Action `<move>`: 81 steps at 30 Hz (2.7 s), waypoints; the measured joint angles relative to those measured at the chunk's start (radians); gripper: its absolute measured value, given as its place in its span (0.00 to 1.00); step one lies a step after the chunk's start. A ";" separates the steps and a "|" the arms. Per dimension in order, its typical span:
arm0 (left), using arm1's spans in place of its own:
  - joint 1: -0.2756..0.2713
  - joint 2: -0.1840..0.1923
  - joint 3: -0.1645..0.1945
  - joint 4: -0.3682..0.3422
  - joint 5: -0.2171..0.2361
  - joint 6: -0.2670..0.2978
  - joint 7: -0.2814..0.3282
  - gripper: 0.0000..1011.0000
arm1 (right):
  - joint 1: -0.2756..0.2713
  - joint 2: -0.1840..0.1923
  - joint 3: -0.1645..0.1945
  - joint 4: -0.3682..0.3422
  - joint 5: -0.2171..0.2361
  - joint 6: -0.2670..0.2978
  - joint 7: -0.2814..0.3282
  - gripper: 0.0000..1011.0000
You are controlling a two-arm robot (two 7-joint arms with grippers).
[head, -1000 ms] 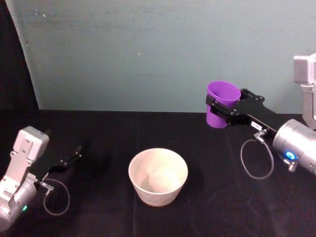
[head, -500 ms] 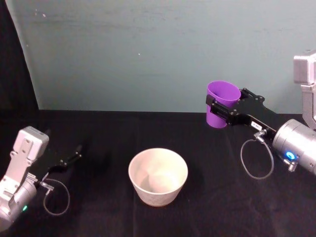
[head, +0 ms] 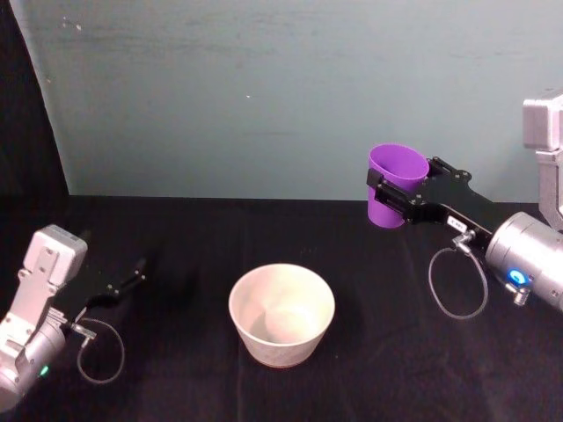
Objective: Pick up the cup and pour the mung beans from the cup into the bowl.
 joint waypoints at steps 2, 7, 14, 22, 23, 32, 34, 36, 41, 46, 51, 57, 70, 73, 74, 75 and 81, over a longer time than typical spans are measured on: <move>0.000 0.000 0.000 0.000 0.000 0.000 0.000 1.00 | 0.000 0.000 0.000 0.000 0.000 0.000 0.000 0.72; 0.000 0.000 0.000 0.000 0.000 0.000 0.000 1.00 | 0.000 0.000 0.000 0.000 0.000 0.000 0.000 0.72; 0.000 0.000 0.000 0.000 0.000 0.000 0.000 1.00 | 0.000 0.000 0.000 0.000 0.000 0.000 0.000 0.72; 0.000 0.000 0.000 0.000 0.000 0.000 0.000 1.00 | 0.000 0.000 0.000 0.000 0.000 0.000 0.000 0.72; 0.000 0.000 0.000 0.000 0.000 0.000 0.000 1.00 | 0.000 0.000 0.000 0.000 0.000 0.000 0.000 0.72; 0.000 0.000 0.000 0.000 0.000 0.000 0.000 1.00 | 0.029 -0.016 -0.033 0.057 0.018 -0.001 0.012 0.72; 0.000 0.000 0.000 0.000 0.000 0.000 0.000 1.00 | 0.042 -0.022 -0.045 0.078 0.016 -0.005 0.012 0.72; 0.000 0.000 0.000 0.000 0.000 0.000 0.000 1.00 | 0.052 -0.026 -0.053 0.094 0.011 -0.008 0.011 0.72; 0.000 0.000 0.000 0.000 0.000 0.000 0.000 1.00 | 0.088 -0.037 -0.095 0.144 -0.039 -0.027 0.009 0.72; 0.000 0.000 0.000 0.000 0.000 0.000 0.000 1.00 | 0.110 -0.039 -0.141 0.168 -0.128 -0.049 -0.005 0.72; 0.000 0.000 0.000 0.000 0.000 0.000 0.000 1.00 | 0.136 -0.016 -0.222 0.167 -0.292 -0.064 -0.034 0.72; 0.000 0.000 0.000 0.000 0.000 0.000 0.000 1.00 | 0.165 0.026 -0.314 0.136 -0.486 -0.055 -0.060 0.72; 0.000 0.000 0.000 0.000 0.000 0.000 0.000 1.00 | 0.229 0.094 -0.470 0.074 -0.836 0.002 -0.081 0.72; 0.000 0.000 0.000 0.000 0.000 0.000 0.000 1.00 | 0.239 0.103 -0.498 0.064 -0.898 0.005 -0.081 0.72; 0.000 0.000 0.000 0.000 0.000 0.000 0.000 1.00 | 0.241 0.105 -0.504 0.062 -0.912 0.005 -0.081 0.72; 0.000 0.000 0.000 0.000 0.000 0.000 0.000 1.00 | 0.244 0.108 -0.514 0.058 -0.937 0.006 -0.079 0.72; 0.000 0.000 0.000 0.000 0.000 0.000 0.000 1.00 | 0.255 0.118 -0.548 0.045 -1.025 0.007 -0.072 0.72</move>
